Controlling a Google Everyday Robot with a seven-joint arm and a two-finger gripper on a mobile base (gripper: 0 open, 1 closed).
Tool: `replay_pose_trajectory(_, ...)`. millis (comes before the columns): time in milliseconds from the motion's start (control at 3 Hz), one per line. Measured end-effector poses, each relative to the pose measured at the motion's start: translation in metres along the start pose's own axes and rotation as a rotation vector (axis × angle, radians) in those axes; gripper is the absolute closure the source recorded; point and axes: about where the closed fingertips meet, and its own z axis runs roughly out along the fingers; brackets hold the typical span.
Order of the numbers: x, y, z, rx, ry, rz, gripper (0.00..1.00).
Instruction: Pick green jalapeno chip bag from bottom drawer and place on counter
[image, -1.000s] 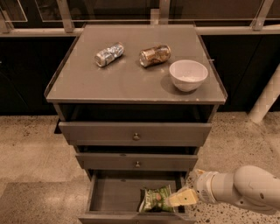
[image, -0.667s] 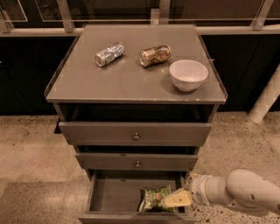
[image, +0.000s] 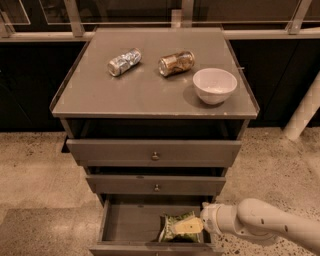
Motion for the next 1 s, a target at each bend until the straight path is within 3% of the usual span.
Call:
replay_pose_trajectory(667,0.014,0.002,0.011,-0.018,0.031,0.008,0.0)
replay_pose_trajectory(1000,0.019,-0.009,0.031,-0.059,0.024,-0.029,0.0)
